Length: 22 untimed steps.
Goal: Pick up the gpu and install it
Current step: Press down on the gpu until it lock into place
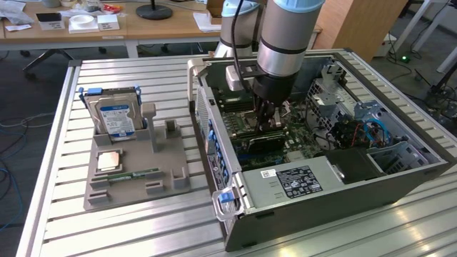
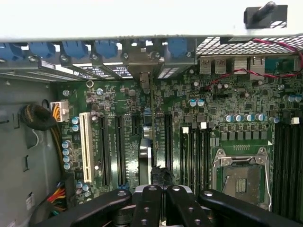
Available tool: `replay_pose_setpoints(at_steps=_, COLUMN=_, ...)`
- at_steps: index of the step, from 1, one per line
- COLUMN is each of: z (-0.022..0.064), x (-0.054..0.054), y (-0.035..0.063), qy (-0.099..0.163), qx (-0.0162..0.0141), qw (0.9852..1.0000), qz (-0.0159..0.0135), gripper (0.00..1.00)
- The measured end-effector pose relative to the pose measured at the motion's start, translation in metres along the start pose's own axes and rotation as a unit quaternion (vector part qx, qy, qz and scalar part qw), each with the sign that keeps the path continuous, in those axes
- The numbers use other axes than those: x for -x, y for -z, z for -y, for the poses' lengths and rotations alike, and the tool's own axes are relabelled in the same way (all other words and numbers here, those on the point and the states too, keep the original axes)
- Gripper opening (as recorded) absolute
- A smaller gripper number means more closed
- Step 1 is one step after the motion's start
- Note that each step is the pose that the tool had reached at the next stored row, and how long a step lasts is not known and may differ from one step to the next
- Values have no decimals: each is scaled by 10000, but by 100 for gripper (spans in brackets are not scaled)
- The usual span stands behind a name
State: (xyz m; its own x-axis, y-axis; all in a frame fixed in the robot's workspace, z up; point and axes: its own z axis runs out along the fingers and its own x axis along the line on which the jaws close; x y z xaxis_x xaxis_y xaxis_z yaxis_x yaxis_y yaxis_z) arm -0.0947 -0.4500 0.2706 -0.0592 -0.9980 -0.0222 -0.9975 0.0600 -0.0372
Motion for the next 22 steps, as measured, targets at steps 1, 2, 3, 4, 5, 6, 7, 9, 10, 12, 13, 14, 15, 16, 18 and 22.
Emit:
replay_pose_setpoints(at_steps=1, z=0, x=0, y=-4, qy=0, qx=0, qw=10000, qz=0, gripper=11)
replay_pose_setpoints(at_steps=2, z=0, x=0, y=-3, qy=0, qx=1, qw=10000, qz=-1, gripper=11)
replay_pose_setpoints(at_steps=3, z=0, x=-1, y=-3, qy=1, qx=0, qw=10000, qz=-3, gripper=11)
replay_pose_setpoints(at_steps=4, z=0, x=-1, y=-4, qy=1, qx=0, qw=10000, qz=-3, gripper=11)
replay_pose_setpoints(at_steps=5, z=0, x=0, y=-7, qy=1, qx=0, qw=10000, qz=-2, gripper=11)
replay_pose_setpoints(at_steps=6, z=-1, x=0, y=-17, qy=0, qx=-1, qw=10000, qz=0, gripper=11)
replay_pose_setpoints(at_steps=7, z=-2, x=0, y=-28, qy=0, qx=-1, qw=10000, qz=-1, gripper=11)
replay_pose_setpoints(at_steps=9, z=-3, x=-1, y=-50, qy=1, qx=0, qw=10000, qz=-2, gripper=11)
replay_pose_setpoints(at_steps=10, z=-4, x=-1, y=-55, qy=0, qx=0, qw=10000, qz=-2, gripper=11)
replay_pose_setpoints(at_steps=12, z=-4, x=-2, y=-54, qy=1, qx=0, qw=10000, qz=-3, gripper=11)
replay_pose_setpoints(at_steps=13, z=-4, x=-2, y=-54, qy=0, qx=0, qw=10000, qz=-3, gripper=11)
replay_pose_setpoints(at_steps=14, z=-4, x=-2, y=-56, qy=0, qx=0, qw=10000, qz=-3, gripper=11)
replay_pose_setpoints(at_steps=15, z=-4, x=-1, y=-66, qy=0, qx=-1, qw=10000, qz=-2, gripper=11)
replay_pose_setpoints(at_steps=16, z=-4, x=-2, y=-71, qy=1, qx=0, qw=10000, qz=-5, gripper=11)
replay_pose_setpoints(at_steps=18, z=-5, x=-2, y=-71, qy=1, qx=1, qw=10000, qz=-4, gripper=11)
replay_pose_setpoints(at_steps=22, z=-4, x=-2, y=-78, qy=1, qx=-1, qw=10000, qz=-2, gripper=11)
